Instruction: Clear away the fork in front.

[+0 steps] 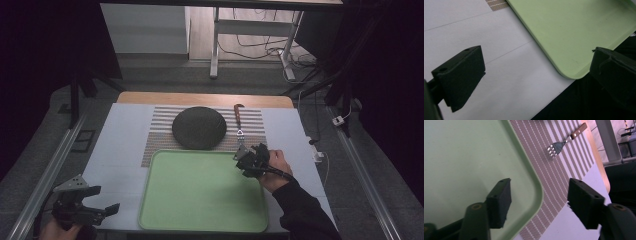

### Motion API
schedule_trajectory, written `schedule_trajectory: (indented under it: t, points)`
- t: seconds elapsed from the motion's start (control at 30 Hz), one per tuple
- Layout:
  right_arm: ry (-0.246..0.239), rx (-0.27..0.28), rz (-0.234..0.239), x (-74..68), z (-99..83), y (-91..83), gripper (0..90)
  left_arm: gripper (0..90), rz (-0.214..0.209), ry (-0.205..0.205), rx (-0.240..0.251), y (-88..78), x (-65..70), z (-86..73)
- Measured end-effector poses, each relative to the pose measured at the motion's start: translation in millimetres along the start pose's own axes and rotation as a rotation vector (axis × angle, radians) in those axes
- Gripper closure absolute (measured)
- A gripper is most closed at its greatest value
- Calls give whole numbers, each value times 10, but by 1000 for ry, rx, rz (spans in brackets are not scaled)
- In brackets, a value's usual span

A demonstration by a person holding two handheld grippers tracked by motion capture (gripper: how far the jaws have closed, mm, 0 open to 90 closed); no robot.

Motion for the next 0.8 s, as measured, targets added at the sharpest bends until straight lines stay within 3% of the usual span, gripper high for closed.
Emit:
schedule_trajectory:
  t: [0.33, 0.63, 0.7, 0.8]
  points:
    - [-29, -47, 3, 192, 76, 206, 546, 1, 0, 1, -2, 3, 1, 1]
    - [-133, -77, -11, 316, 161, 403, 605, 1, -1, 2, -5, 6, 2, 2]
    - [-148, -77, 15, 328, 180, 472, 611, 1, -1, 3, -6, 6, 2, 2]
    - [-172, -100, -3, 343, 210, 546, 619, 1, -1, 2, -7, 8, 2, 2]
Point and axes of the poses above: each handheld gripper's, and its own axes: y roughly forward along the jaws, z roughly out of its top, x roughly to its right, the point moved 4 cm from there along y, roughly forward along the jaws, and after that the axes turned 10 degrees about z, right-handed, at the moved point
